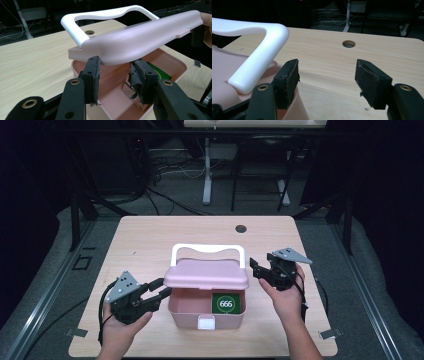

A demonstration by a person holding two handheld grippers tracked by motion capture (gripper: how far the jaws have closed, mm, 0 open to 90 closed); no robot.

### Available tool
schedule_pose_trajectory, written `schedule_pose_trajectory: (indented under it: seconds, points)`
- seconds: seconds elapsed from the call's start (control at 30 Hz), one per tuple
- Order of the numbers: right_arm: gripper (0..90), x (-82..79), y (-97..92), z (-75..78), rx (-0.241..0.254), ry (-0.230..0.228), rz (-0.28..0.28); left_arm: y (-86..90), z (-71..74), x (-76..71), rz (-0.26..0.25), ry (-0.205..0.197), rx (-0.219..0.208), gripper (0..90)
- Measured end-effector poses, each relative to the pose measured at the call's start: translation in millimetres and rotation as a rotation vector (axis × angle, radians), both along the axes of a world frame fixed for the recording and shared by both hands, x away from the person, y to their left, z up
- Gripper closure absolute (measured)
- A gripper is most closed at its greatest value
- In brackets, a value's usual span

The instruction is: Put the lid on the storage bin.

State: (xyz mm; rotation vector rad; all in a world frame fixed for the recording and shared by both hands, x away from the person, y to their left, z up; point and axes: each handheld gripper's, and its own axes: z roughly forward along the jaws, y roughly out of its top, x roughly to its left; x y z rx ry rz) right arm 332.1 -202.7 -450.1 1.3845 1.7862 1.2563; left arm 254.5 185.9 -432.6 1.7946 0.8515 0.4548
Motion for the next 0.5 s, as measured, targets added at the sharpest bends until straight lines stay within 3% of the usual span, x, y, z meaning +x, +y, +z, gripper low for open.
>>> schedule_pose_trajectory:
  seconds: [0.5]
  points:
    - [35.6,0.7,-2.0,-0.8,0.002,0.006,-0.004,3.2,-8.5,-6.5,0.003,0.002,0.002,64.6]
